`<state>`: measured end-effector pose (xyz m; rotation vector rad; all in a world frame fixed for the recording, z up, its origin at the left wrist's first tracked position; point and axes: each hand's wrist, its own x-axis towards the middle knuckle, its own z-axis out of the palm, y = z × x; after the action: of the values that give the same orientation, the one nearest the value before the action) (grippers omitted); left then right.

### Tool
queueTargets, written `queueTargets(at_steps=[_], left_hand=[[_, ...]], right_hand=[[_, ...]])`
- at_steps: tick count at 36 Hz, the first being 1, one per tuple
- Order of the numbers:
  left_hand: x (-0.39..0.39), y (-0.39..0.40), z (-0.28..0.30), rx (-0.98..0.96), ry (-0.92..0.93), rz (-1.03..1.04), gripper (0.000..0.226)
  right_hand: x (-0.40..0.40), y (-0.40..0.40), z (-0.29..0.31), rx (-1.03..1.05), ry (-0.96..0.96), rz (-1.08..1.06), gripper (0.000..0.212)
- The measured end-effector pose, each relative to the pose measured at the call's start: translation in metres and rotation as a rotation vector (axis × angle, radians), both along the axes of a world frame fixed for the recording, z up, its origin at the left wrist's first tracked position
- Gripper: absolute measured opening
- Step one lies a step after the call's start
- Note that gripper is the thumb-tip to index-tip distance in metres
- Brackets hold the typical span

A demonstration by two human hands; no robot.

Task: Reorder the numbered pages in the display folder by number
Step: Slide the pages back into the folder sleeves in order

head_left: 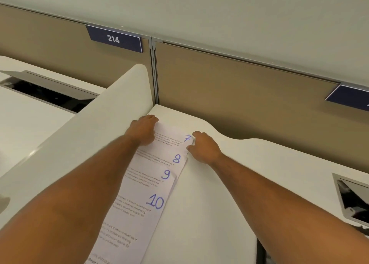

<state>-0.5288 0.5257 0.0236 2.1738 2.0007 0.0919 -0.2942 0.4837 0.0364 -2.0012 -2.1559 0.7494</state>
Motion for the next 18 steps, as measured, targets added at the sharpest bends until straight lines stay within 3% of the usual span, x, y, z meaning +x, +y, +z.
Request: queueTargets(at_steps=[8,18], left_hand=[[-0.009,0.020,-0.001,-0.074,0.090,-0.084,0.066],[-0.010,0.021,-0.005,0.066,0.084,-0.100,0.053]], right_hand=[[-0.017,0.020,-0.013,0.038,-0.013,-0.045,0.030],[-0.017,0.013,-0.008,0.059,0.110,-0.079,0.010]])
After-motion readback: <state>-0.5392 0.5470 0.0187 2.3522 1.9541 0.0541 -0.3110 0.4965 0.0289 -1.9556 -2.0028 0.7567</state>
